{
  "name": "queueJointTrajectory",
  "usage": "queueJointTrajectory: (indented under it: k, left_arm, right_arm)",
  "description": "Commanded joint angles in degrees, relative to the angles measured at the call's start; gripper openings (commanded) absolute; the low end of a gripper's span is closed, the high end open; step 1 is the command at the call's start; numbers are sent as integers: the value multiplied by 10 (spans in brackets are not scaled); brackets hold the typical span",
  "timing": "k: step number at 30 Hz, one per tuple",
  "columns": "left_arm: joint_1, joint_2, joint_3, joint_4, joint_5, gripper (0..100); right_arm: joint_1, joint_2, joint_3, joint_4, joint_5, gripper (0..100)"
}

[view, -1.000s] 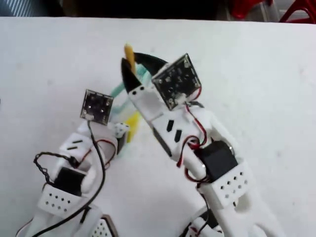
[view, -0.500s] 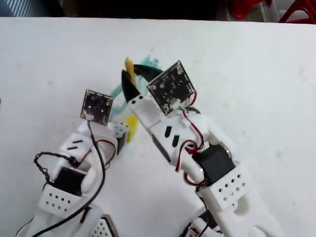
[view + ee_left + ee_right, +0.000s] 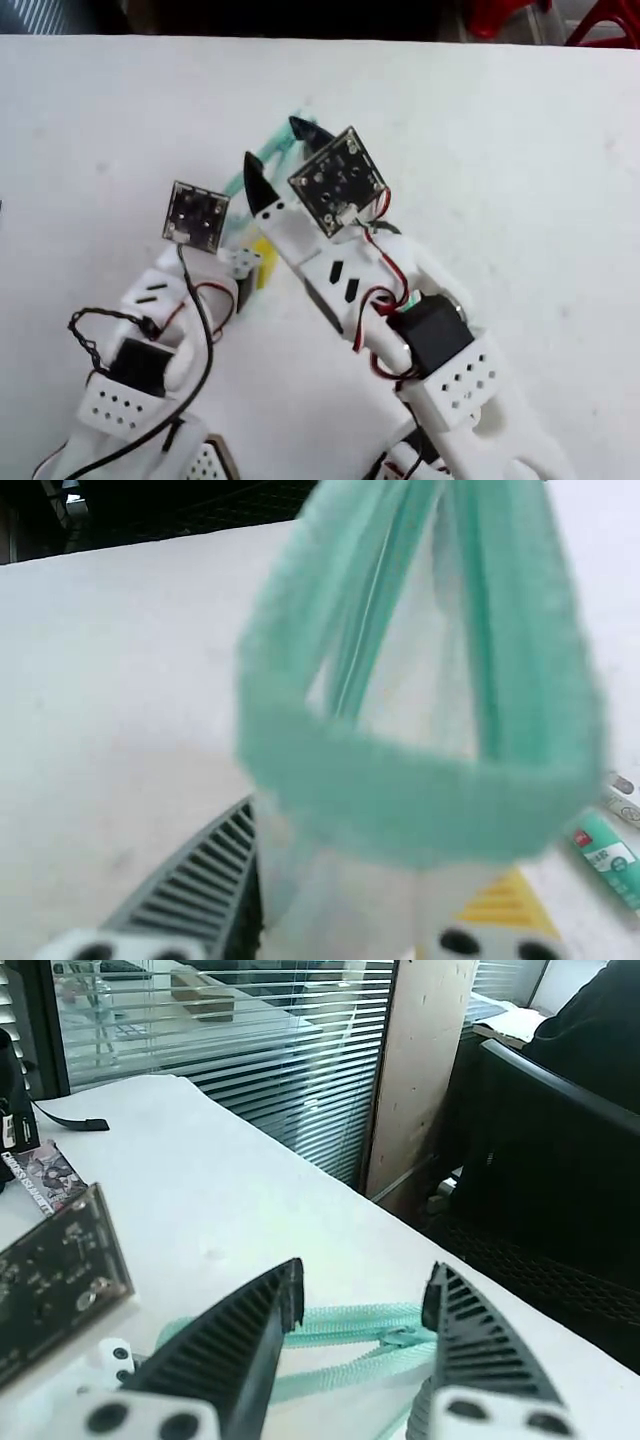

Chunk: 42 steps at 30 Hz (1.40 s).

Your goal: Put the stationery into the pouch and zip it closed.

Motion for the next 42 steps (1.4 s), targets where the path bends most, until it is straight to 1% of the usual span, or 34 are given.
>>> queueJointTrajectory:
  k: [1, 4, 7, 9, 11, 13, 17, 20, 22, 26, 29, 31, 35, 42]
  left_arm:
    - [7, 0, -3, 1, -3, 215]
    - [7, 0, -3, 2, -3, 215]
    - [7, 0, -3, 2, -3, 215]
    - [7, 0, -3, 2, -3, 215]
    - [7, 0, -3, 2, -3, 215]
    - [7, 0, -3, 2, -3, 215]
    - [7, 0, -3, 3, -3, 215]
    - [7, 0, -3, 4, -3, 215]
    - [7, 0, -3, 4, -3, 215]
    - [7, 0, -3, 4, -3, 215]
    - [7, 0, -3, 4, -3, 215]
    - [7, 0, -3, 4, -3, 215]
    - [7, 0, -2, 5, -3, 215]
    - [7, 0, -2, 5, -3, 215]
  right_arm:
    - [1, -15, -13, 1, 0, 181]
    - [23, -15, -36, 32, -4, 180]
    - [39, -15, -76, 99, 0, 180]
    - [65, -15, -99, 142, 1, 180]
    - [111, -9, -116, 171, 1, 180]
    - [176, -7, -115, 188, 1, 180]
    - [295, 37, -76, 208, 1, 180]
    - [348, 97, -42, 223, 2, 180]
    - [371, 136, -32, 240, 33, 180]
    - [386, 225, -4, 260, 157, 173]
    - [387, 312, 17, 248, 212, 127]
    - [388, 371, 17, 229, 215, 115]
    - [386, 455, 16, 177, 214, 154]
    - [393, 499, 18, 165, 214, 159]
